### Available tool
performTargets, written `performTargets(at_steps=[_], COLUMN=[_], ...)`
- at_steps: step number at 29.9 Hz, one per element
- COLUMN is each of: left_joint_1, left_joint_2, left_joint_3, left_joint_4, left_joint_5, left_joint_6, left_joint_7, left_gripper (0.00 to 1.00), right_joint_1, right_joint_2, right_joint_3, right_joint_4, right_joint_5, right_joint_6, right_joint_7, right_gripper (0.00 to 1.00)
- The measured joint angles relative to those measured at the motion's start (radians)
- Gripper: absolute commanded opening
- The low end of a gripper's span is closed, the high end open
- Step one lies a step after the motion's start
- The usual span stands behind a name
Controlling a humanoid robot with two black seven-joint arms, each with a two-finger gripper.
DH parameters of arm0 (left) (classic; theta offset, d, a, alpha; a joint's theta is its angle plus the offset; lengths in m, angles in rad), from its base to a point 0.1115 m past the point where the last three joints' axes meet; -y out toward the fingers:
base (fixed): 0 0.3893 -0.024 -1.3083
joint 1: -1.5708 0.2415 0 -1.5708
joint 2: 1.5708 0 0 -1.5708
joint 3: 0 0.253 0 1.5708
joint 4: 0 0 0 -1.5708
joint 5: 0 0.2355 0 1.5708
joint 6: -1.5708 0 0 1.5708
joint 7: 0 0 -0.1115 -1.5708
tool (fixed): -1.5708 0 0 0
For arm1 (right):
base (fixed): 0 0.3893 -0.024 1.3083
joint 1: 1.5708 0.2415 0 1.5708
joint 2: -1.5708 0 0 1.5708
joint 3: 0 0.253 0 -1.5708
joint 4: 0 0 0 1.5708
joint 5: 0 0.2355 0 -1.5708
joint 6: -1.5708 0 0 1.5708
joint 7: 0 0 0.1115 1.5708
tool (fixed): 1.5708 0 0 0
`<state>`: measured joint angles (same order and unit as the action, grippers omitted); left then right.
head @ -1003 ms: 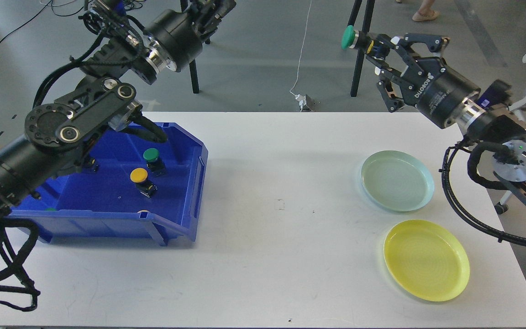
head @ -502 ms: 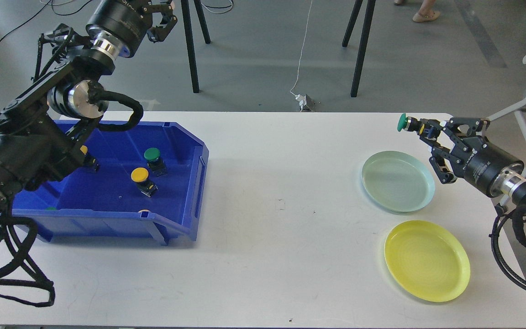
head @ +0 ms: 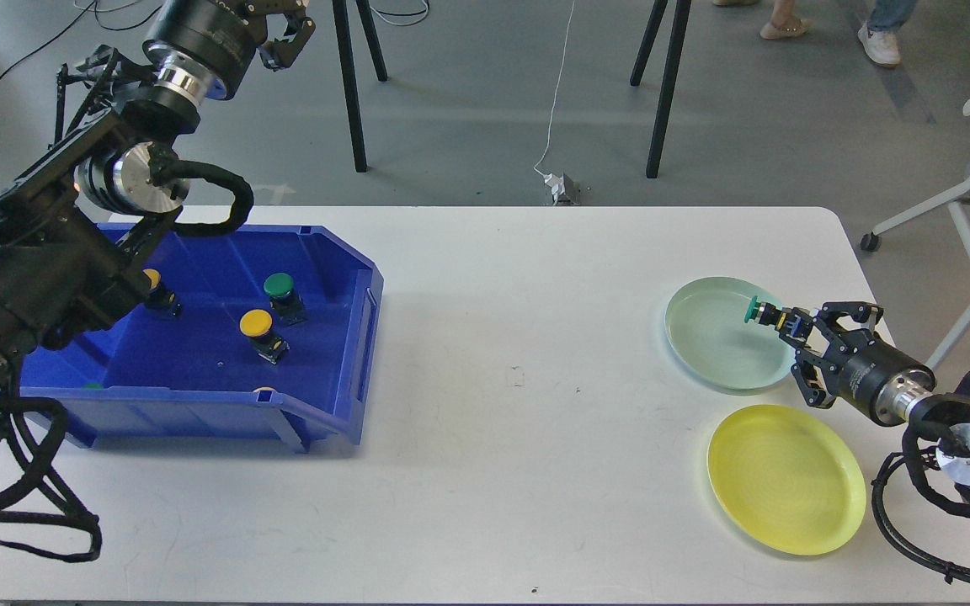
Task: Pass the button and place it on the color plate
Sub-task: 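Carry the green button with the right gripper onto the pale green plate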
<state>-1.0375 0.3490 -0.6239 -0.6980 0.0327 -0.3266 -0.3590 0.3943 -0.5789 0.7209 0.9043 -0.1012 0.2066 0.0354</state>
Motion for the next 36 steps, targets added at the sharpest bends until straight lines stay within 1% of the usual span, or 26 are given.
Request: performTargets(at_steps=[2,3,8,11,19,21,25,28,32,36], left_joint_1=[0.000,0.000,0.000,0.000,-0.004,-0.005,-0.009,-0.015,-0.021,-0.022], left_joint_2=[0.000,0.000,0.000,0.003,0.010,0.010,0.009,0.009,0.034,0.059], left_joint_3=[0.001,0.001,0.001,0.002,0.001,0.001,0.001,0.001,0.012,0.019], left_joint_4=[0.000,0.000,0.000,0.000,0.000,0.000,0.000,0.000,-0.018,-0.046], left_joint_5=[0.001,0.002,0.003,0.003,0.003,0.003,0.003,0.005,0.019,0.128], left_joint_6=[0.000,0.000,0.000,0.000,0.000,0.000,0.002,0.008,-0.006,-0.034], left_joint_7=[-0.001,-0.001,-0.001,-0.001,0.000,0.000,-0.004,-0.006,-0.003,-0.002], left_gripper=[1.00,1.00,1.00,1.00,1.00,1.00,1.00,1.00,1.00,0.99], right_joint_1=[0.006,0.009,0.017,0.018,0.021,0.021,0.025,0.031,0.067,0.138], right_joint_2=[0.006,0.008,0.021,0.024,0.025,0.023,0.005,-0.024,-0.036,-0.037], right_joint_3=[0.000,0.000,0.000,0.000,0.002,0.007,0.051,0.168,0.343,0.437], right_joint_4=[-0.005,-0.009,-0.029,-0.030,-0.023,-0.017,-0.001,0.007,0.008,0.008], right_joint_5=[0.000,0.000,0.000,0.001,0.003,0.004,0.005,0.006,0.006,0.011], right_joint_6=[-0.001,-0.001,-0.001,0.000,0.012,0.023,0.069,0.085,0.102,0.108], right_joint_7=[0.000,0.000,-0.009,-0.017,-0.020,-0.020,-0.019,-0.017,-0.016,-0.016], right_gripper=[0.37,0.39,0.45,0.52,0.64,0.72,0.96,0.97,0.98,0.98])
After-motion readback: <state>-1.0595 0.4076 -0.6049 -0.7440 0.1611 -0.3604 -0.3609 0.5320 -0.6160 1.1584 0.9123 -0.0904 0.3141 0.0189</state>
